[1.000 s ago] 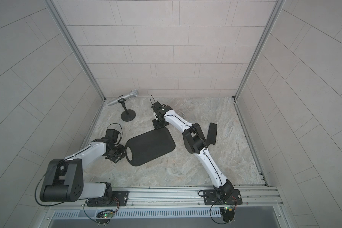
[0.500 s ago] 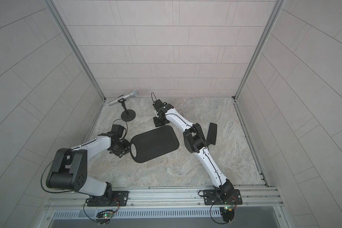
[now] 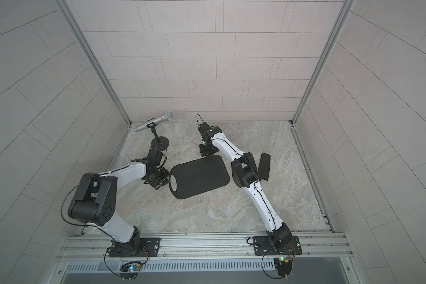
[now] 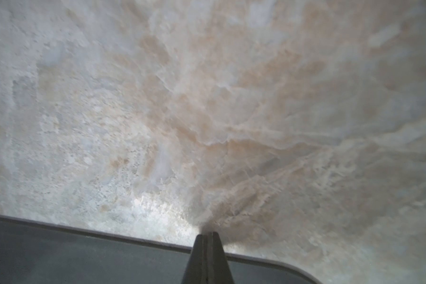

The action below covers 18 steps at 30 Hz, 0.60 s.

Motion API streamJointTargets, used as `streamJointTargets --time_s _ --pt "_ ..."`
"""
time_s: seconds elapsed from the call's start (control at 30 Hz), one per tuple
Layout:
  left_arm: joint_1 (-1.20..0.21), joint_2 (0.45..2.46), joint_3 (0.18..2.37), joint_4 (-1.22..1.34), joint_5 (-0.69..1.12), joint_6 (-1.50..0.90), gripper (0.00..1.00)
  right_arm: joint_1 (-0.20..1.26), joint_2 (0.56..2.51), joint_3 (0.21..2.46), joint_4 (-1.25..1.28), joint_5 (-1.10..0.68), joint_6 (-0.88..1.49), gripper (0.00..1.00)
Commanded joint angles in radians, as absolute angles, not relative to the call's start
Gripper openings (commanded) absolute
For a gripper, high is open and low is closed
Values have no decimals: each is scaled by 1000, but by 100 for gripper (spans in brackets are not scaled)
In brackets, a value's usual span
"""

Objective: Align the knife with the edge of the cutting board
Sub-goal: Adjust the work surface at the center of the board.

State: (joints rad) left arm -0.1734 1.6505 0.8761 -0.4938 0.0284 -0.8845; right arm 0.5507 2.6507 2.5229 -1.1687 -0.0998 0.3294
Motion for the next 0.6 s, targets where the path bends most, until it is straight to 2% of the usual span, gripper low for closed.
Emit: streamJointTargets --time_s 0.0,0.17,0.57 --pt "-197 1734 867 -523 39 -882 0 539 2618 2401 -1247 -41 343 0" --pt "-221 1782 927 -535 38 -872 0 514 2502 2221 -1164 -35 361 0" --pt "-273 1851 1010 -549 34 -876 0 453 2439 2096 -1121 -20 357 0"
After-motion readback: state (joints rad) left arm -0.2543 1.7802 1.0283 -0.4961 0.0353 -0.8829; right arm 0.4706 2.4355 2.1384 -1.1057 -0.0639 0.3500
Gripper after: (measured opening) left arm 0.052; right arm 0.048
